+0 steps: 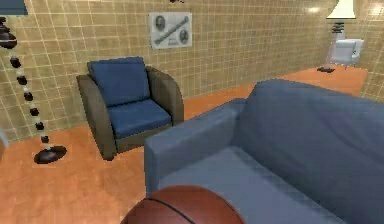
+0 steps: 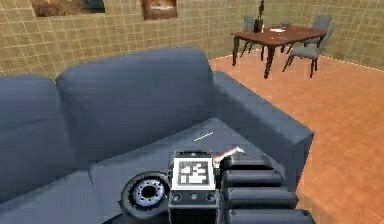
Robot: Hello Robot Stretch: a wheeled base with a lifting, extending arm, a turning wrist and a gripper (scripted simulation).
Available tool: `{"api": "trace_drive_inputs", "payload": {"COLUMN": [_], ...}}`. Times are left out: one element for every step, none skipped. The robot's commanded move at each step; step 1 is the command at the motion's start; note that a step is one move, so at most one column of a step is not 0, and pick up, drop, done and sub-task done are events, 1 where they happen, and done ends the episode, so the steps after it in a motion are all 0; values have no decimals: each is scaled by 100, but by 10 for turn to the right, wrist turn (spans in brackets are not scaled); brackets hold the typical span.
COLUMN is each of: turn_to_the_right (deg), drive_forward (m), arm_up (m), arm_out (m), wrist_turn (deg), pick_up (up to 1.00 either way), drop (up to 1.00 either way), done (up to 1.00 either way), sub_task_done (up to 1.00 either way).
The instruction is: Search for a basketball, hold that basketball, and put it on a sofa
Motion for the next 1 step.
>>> {"api": "trace_drive_inputs", "payload": {"turn_to_the_right": [-450], "drive_forward": [0], "arm_up": [0], "arm_out": [0], "wrist_turn": [0], "pick_up": [0], "drop": [0], "done": [0], "sub_task_done": [0]}}
